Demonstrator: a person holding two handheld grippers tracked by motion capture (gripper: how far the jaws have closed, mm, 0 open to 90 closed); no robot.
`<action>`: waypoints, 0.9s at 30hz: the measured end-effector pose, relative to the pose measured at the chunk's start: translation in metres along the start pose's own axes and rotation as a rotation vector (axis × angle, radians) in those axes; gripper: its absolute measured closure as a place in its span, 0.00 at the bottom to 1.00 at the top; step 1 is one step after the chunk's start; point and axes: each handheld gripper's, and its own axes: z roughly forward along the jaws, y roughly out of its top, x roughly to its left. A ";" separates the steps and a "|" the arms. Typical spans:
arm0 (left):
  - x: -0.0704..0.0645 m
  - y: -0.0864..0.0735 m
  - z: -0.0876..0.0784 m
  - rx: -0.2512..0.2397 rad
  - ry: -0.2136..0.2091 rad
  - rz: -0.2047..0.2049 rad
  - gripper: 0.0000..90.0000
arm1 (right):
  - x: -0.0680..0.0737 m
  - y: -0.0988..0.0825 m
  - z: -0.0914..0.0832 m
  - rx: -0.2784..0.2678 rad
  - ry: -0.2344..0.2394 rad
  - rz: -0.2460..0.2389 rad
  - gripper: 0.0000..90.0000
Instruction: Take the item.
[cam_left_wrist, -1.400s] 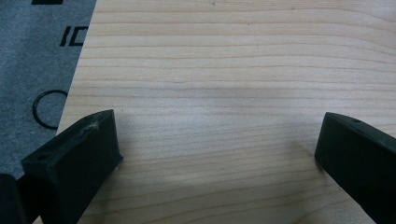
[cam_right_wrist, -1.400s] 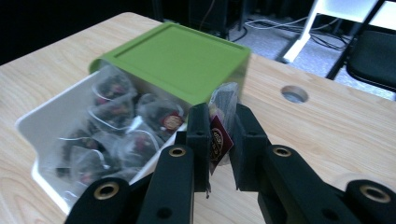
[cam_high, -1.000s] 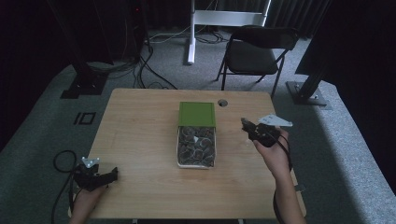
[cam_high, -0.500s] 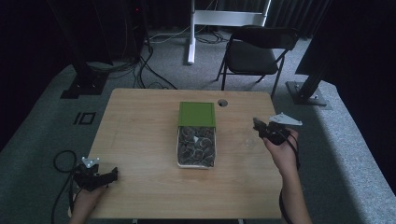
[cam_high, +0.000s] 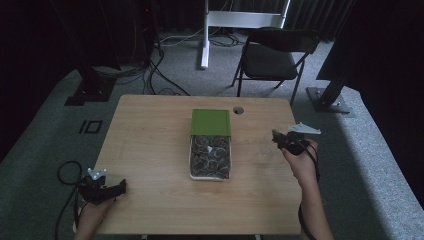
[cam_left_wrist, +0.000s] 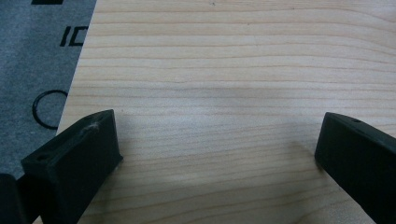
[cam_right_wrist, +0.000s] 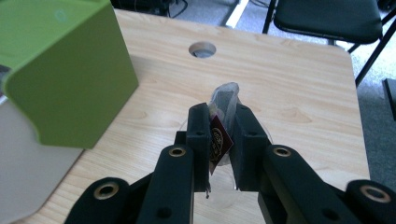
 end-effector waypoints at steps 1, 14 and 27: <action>0.000 0.000 0.000 0.000 0.000 0.000 0.00 | 0.000 -0.001 0.002 0.004 -0.001 0.000 0.89; 0.000 0.000 0.000 0.000 0.000 0.000 0.00 | -0.006 -0.010 0.018 0.061 0.010 0.023 0.88; 0.000 0.000 0.000 0.000 0.000 0.000 0.00 | -0.005 -0.004 0.013 0.012 0.033 0.062 0.70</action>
